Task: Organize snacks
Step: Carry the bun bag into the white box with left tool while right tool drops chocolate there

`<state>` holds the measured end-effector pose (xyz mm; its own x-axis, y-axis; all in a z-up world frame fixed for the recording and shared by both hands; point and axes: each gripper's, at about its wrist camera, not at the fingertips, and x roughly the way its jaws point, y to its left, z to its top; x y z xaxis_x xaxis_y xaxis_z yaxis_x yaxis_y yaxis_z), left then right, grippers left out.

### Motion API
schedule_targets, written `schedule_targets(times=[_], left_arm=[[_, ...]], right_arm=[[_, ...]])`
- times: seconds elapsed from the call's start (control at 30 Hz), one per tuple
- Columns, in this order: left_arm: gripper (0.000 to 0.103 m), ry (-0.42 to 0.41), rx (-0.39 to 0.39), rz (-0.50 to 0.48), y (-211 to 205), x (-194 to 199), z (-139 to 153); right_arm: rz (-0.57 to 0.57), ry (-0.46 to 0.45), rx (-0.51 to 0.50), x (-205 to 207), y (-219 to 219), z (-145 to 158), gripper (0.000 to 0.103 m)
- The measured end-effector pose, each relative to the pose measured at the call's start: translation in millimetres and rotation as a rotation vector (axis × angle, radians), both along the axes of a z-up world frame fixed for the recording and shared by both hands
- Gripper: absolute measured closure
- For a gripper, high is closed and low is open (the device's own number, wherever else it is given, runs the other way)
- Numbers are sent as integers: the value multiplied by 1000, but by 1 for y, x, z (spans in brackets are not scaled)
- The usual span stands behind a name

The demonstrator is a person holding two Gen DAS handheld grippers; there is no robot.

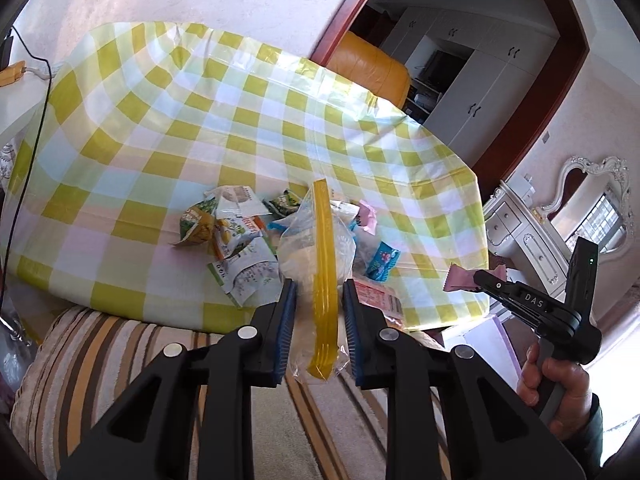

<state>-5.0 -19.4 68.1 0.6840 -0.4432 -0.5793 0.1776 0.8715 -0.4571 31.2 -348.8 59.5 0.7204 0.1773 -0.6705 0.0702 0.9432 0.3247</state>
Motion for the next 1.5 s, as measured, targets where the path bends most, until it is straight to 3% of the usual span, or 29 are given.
schedule_targets(times=[0.37,0.57,0.77,0.93,1.13,1.17,1.23,1.37,1.5], left_arm=[[81,-28,-20,-328,-127,27,17],[81,68,-18,-551,-220,43,-1],[81,254,77,-685,-304,55,-50],[81,361,199,-719,-340,59,-85],[78,427,223,-724,-347,65,-105],[74,422,220,-723,-346,64,-103],[55,400,221,-711,-344,63,-98],[47,365,194,-694,-335,61,-89],[34,308,193,-660,-322,56,-73]], right_arm=[[-191,61,-20,-27,-76,-21,81],[-306,158,-18,-35,-118,-51,81],[-375,234,-16,-41,-148,-83,81],[-405,311,6,-43,-160,-116,81],[-405,377,31,-42,-160,-139,73],[-407,378,33,-42,-159,-139,61],[-419,375,23,-42,-158,-137,47],[-435,365,13,-43,-160,-131,36],[-451,343,-15,-45,-162,-119,33]])
